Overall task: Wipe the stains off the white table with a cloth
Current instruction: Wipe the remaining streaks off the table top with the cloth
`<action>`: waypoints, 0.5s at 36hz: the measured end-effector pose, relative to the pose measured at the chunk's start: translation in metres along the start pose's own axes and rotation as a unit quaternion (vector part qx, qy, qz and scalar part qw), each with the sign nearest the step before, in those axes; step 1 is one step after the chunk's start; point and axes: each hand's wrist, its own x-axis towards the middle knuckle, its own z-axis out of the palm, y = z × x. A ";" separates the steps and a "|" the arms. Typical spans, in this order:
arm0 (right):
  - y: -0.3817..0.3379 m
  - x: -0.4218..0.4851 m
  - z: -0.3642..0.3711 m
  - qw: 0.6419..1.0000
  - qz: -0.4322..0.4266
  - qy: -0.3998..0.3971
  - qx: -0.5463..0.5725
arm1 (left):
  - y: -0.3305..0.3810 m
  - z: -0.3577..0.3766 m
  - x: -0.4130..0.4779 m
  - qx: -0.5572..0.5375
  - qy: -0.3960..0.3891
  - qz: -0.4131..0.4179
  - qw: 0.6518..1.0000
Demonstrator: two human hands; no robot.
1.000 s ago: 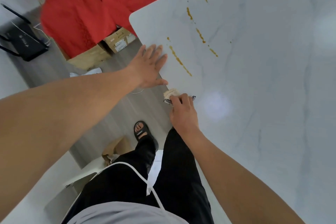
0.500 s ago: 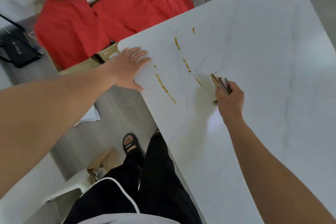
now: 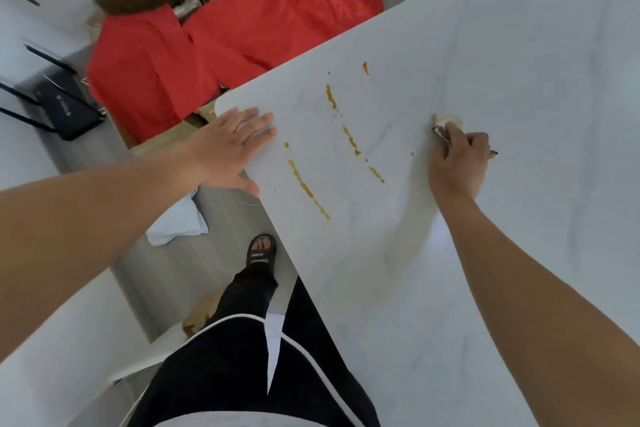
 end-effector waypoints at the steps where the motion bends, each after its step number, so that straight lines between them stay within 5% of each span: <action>1: -0.001 -0.005 0.002 1.000 -0.004 0.003 -0.003 | 0.001 0.001 0.000 0.004 -0.005 0.000 1.000; 7: -0.006 -0.046 0.013 0.996 -0.081 -0.012 -0.029 | 0.002 -0.001 -0.001 0.022 -0.041 -0.010 0.999; 13: 0.001 -0.067 0.015 0.960 -0.269 -0.058 -0.055 | 0.003 -0.003 0.002 0.017 -0.062 -0.016 0.998; 18: -0.012 -0.067 0.019 0.997 -0.074 -0.006 -0.011 | 0.002 0.000 0.003 0.016 -0.062 -0.015 0.998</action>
